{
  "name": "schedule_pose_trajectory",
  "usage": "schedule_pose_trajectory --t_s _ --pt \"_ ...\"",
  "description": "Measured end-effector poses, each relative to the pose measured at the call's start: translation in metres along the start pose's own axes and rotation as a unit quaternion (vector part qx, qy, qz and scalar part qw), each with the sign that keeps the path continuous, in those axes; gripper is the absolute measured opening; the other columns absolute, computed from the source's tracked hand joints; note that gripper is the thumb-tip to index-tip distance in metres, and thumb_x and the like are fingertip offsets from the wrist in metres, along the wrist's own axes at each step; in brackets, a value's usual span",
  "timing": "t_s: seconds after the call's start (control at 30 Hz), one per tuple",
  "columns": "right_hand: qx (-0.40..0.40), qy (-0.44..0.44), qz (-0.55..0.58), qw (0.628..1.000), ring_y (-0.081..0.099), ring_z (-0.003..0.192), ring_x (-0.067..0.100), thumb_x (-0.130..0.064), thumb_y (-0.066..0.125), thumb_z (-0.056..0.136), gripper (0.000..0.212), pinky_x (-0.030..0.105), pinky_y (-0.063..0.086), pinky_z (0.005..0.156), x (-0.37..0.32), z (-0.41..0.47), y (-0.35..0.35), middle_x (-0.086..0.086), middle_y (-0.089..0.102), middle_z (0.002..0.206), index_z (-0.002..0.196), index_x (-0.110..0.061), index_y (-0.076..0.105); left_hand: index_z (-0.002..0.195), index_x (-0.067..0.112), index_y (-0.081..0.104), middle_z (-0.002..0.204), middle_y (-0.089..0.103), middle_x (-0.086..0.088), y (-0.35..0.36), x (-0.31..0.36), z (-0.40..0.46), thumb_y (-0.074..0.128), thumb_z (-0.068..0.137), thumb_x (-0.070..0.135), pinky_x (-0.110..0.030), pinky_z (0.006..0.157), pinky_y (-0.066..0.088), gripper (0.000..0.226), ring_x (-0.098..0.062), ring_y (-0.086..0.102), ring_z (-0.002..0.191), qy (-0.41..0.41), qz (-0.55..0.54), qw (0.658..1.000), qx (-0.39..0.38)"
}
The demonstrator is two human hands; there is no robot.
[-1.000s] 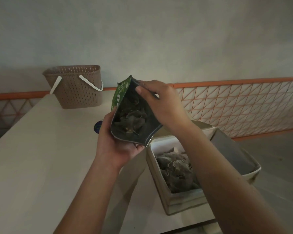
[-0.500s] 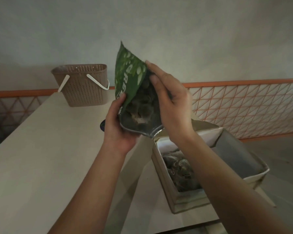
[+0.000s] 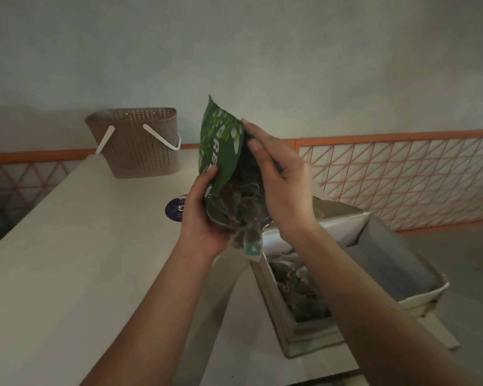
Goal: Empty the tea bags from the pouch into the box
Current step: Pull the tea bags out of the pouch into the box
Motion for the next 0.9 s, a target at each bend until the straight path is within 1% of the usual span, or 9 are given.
schedule_pose_trajectory --t_s 0.17,0.3,0.4,0.5,0.57,0.67,0.73,0.8,0.9 --pt "-0.019 0.006 -0.076 0.997 0.052 0.107 -0.013 -0.017 0.057 0.097 0.031 0.007 0.042 0.091 0.007 0.002 -0.001 -0.006 0.064 0.117 0.126 -0.014 0.065 0.114 0.017 0.078 0.12 0.072 -0.011 -0.009 -0.012 -0.005 0.055 0.088 0.052 -0.041 0.078 0.061 0.049 -0.031 0.074 0.098 -0.035 -0.009 0.999 0.029" --pt "-0.043 0.017 -0.119 0.992 0.049 0.107 -0.013 -0.018 0.056 0.098 0.032 0.007 0.044 0.09 0.009 -0.001 -0.005 -0.013 0.057 0.116 0.129 -0.017 0.063 0.1 0.015 0.082 0.113 0.076 -0.014 -0.013 -0.017 -0.008 0.053 0.091 0.055 -0.043 0.074 0.062 0.05 -0.033 0.077 0.09 -0.042 -0.011 0.998 0.053" --pt "-0.039 0.027 -0.126 0.991 0.054 0.109 0.003 -0.014 0.061 0.093 0.034 0.01 0.05 0.078 0.008 -0.008 -0.013 -0.008 0.048 0.125 0.124 -0.021 0.05 0.111 0.014 0.077 0.114 0.075 -0.015 -0.013 -0.016 -0.008 0.051 0.094 0.056 -0.042 0.073 0.062 0.052 -0.033 0.076 0.089 -0.046 -0.008 0.997 0.064" --pt "-0.042 0.031 -0.175 0.983 0.046 0.106 -0.003 -0.01 0.07 0.085 0.032 0.004 0.046 0.069 0.009 -0.019 -0.02 0.001 0.038 0.129 0.107 -0.015 0.047 0.118 0.015 0.072 0.115 0.074 -0.015 -0.012 -0.013 -0.005 0.049 0.095 0.055 -0.04 0.071 0.061 0.052 -0.032 0.076 0.089 -0.043 -0.01 0.997 0.063" --pt "-0.078 0.033 -0.282 0.956 0.044 0.11 0.003 -0.026 0.075 0.081 0.028 0.012 0.05 0.076 0.014 -0.027 -0.018 0.001 0.035 0.137 0.101 -0.017 0.057 0.124 0.014 0.07 0.121 0.071 -0.014 -0.012 -0.013 -0.003 0.05 0.095 0.056 -0.039 0.077 0.06 0.055 -0.031 0.073 0.096 -0.041 -0.007 0.997 0.064" --pt "-0.128 0.069 -0.408 0.901 0.042 0.121 0.018 -0.05 0.073 0.077 0.041 0.039 0.052 0.093 0.02 -0.037 -0.015 -0.002 0.034 0.138 0.111 -0.028 0.064 0.129 0.014 0.066 0.125 0.067 -0.014 -0.013 -0.014 -0.002 0.051 0.094 0.056 -0.036 0.079 0.058 0.057 -0.029 0.068 0.101 -0.048 -0.01 0.996 0.068" --pt "-0.148 0.093 -0.452 0.874 0.038 0.123 0.019 -0.053 0.07 0.079 0.043 0.041 0.046 0.101 0.019 -0.04 -0.016 -0.002 0.032 0.137 0.116 -0.032 0.065 0.119 0.012 0.073 0.122 0.068 -0.015 -0.013 -0.016 -0.003 0.052 0.094 0.055 -0.037 0.082 0.056 0.054 -0.03 0.067 0.099 -0.051 -0.024 0.996 0.071" --pt "-0.162 0.099 -0.481 0.856 0.035 0.123 0.02 -0.051 0.068 0.083 0.033 0.041 0.043 0.104 0.017 -0.04 -0.017 -0.002 0.033 0.133 0.111 -0.034 0.068 0.105 0.01 0.08 0.12 0.07 -0.017 -0.013 -0.017 -0.005 0.052 0.094 0.054 -0.04 0.098 0.048 0.053 -0.032 0.065 0.105 -0.045 -0.034 0.996 0.075" --pt "-0.136 0.081 -0.423 0.892 0.045 0.112 0.019 -0.036 0.07 0.085 0.012 0.035 0.05 0.092 0.018 -0.037 -0.021 -0.002 0.045 0.119 0.093 -0.028 0.073 0.111 0.011 0.078 0.124 0.067 -0.016 -0.009 -0.017 -0.007 0.053 0.094 0.053 -0.04 0.098 0.049 0.051 -0.032 0.063 0.11 -0.04 -0.045 0.996 0.069"
Point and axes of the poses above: each hand's wrist, its own z-axis towards the middle knuckle, its own y-axis out of the palm, x = y × z, the point moved 7 cm from there along z, towards the middle knuckle
